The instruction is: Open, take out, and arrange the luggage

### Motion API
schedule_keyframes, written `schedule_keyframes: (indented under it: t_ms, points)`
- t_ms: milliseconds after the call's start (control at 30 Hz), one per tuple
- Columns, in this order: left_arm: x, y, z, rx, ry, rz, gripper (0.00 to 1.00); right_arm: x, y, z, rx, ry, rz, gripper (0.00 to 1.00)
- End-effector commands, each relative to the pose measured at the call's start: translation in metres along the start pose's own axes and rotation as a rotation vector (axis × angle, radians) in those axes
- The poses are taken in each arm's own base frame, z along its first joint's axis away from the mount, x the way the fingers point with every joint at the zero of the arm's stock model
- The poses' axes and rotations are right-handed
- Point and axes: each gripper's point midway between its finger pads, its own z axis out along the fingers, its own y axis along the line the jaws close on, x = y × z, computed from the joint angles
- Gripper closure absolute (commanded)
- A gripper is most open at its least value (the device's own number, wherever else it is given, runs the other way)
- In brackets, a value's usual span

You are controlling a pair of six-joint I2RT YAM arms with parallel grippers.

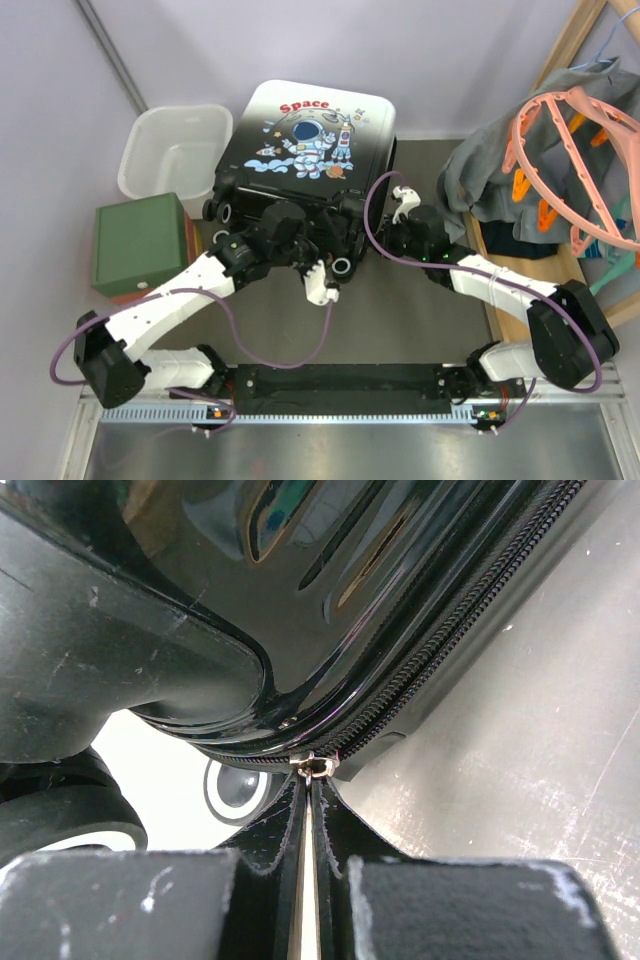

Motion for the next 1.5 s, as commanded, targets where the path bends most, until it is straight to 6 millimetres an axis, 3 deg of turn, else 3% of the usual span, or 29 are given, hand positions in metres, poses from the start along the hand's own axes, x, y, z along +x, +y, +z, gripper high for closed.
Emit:
schedule_keyframes:
  t_ms: [0,133,200,333,367,433,600,800,900,1000,1033,1067,1100,1133,1267,1300,1467]
  points:
    - [-0.022,0.026,0.020,-0.025,-0.076,-0.003,0.01,-0.027,0.015,0.001,-0.050,-0.076,0.000,1.00]
    - [-0.030,0.015,0.037,0.056,-0.107,0.195,0.01,-0.027,0.015,0.001,-0.050,-0.074,-0.008,1.00]
    - [-0.022,0.007,0.051,0.123,-0.081,0.249,0.01,-0.026,0.014,0.001,-0.050,-0.074,-0.009,1.00]
    - [-0.019,0.019,0.070,0.098,-0.065,0.412,0.01,-0.025,0.015,-0.001,-0.056,-0.079,-0.009,1.00]
    - [-0.019,0.029,0.072,0.051,-0.058,0.450,0.01,-0.026,0.016,-0.001,-0.059,-0.082,-0.010,1.00]
    - [-0.021,0.027,0.076,0.056,-0.056,0.521,0.01,-0.025,0.015,-0.001,-0.060,-0.080,-0.011,1.00]
    - [-0.014,0.005,0.086,0.162,-0.041,0.579,0.02,-0.027,0.017,-0.002,-0.069,-0.086,-0.014,1.00]
    - [-0.014,-0.001,0.092,0.226,-0.055,0.635,0.36,-0.025,0.018,-0.002,-0.074,-0.082,-0.011,1.00]
    - [-0.016,-0.008,0.093,0.247,-0.070,0.668,0.45,-0.024,0.017,-0.001,-0.071,-0.082,-0.007,1.00]
    - [-0.015,-0.014,0.097,0.267,-0.066,0.688,0.68,-0.023,0.017,0.000,-0.074,-0.078,-0.003,1.00]
    - [-0.015,-0.014,0.097,0.269,-0.065,0.694,0.85,-0.023,0.017,0.000,-0.074,-0.080,-0.003,1.00]
    - [-0.015,-0.014,0.097,0.269,-0.065,0.697,0.93,-0.022,0.017,0.000,-0.074,-0.078,-0.003,1.00]
    - [-0.015,-0.013,0.097,0.266,-0.068,0.702,1.00,-0.021,0.016,0.000,-0.075,-0.075,-0.003,1.00]
    - [-0.018,-0.012,0.097,0.257,-0.073,0.701,1.00,-0.020,0.017,0.000,-0.077,-0.076,-0.003,1.00]
    - [-0.029,0.014,0.096,0.091,-0.067,0.593,1.00,-0.016,0.016,-0.004,-0.080,-0.084,0.014,1.00]
    - [-0.030,0.036,0.095,-0.016,-0.054,0.529,1.00,-0.013,0.016,-0.007,-0.081,-0.086,0.024,1.00]
    - [-0.037,0.082,0.078,-0.247,-0.040,0.366,1.00,-0.002,0.016,-0.015,-0.102,-0.103,0.071,1.00]
